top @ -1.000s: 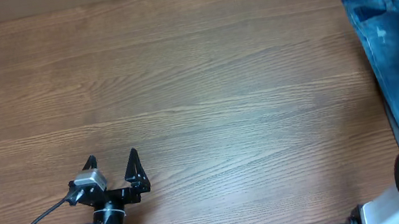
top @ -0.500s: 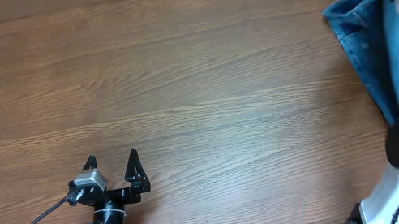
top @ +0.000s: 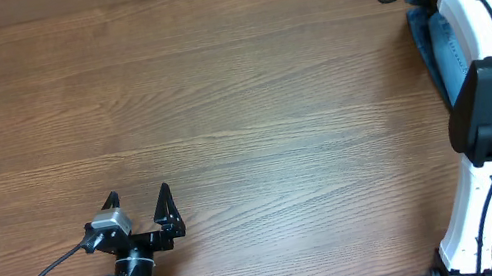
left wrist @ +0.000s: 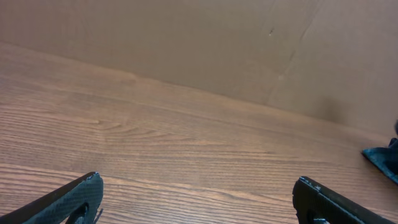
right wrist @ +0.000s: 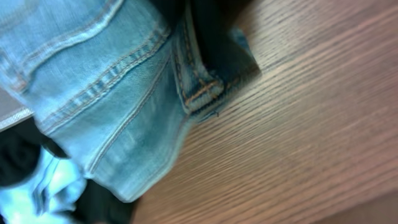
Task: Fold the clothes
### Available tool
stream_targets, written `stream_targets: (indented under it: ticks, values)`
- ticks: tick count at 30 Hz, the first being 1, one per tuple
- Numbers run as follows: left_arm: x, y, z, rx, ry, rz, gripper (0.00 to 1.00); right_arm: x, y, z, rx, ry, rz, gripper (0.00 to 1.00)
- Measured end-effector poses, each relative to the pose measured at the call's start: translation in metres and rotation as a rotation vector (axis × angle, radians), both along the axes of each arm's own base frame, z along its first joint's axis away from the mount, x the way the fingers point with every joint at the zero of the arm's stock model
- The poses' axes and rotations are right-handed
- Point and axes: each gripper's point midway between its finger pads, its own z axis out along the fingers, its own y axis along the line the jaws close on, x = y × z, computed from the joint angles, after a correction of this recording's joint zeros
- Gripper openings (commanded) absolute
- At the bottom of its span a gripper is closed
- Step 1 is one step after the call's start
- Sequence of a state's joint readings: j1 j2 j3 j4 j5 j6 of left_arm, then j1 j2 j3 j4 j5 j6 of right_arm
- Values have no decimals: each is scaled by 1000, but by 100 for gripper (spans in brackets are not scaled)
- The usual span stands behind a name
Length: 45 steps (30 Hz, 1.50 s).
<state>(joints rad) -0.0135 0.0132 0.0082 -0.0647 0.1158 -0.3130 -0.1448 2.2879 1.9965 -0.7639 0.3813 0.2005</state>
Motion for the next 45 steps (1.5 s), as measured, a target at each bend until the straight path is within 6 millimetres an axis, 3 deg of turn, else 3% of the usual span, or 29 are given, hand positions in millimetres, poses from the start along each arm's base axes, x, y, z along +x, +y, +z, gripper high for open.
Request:
stream_targets:
  ticks: [2, 5, 8, 11, 14, 27, 45]
  values:
    - [0, 0, 0, 0, 0, 0, 100, 3, 1, -11, 3, 7, 1, 34]
    - [0, 0, 0, 0, 0, 0, 100, 4, 3, -27, 10, 27, -2, 46]
    - [0, 0, 0, 0, 0, 0, 100, 5, 4, -42, 11, 47, 1, 48]
    - [0, 0, 0, 0, 0, 0, 100, 5, 4, -57, 16, 65, -4, 63]
    - [0, 0, 0, 0, 0, 0, 100, 4, 4, -71, 18, 89, 2, 67]
    - [0, 0, 0, 0, 0, 0, 100, -4, 10, -92, 38, 157, 37, 68]
    - [0, 0, 0, 0, 0, 0, 100, -10, 3, -94, 0, 229, 94, 59]
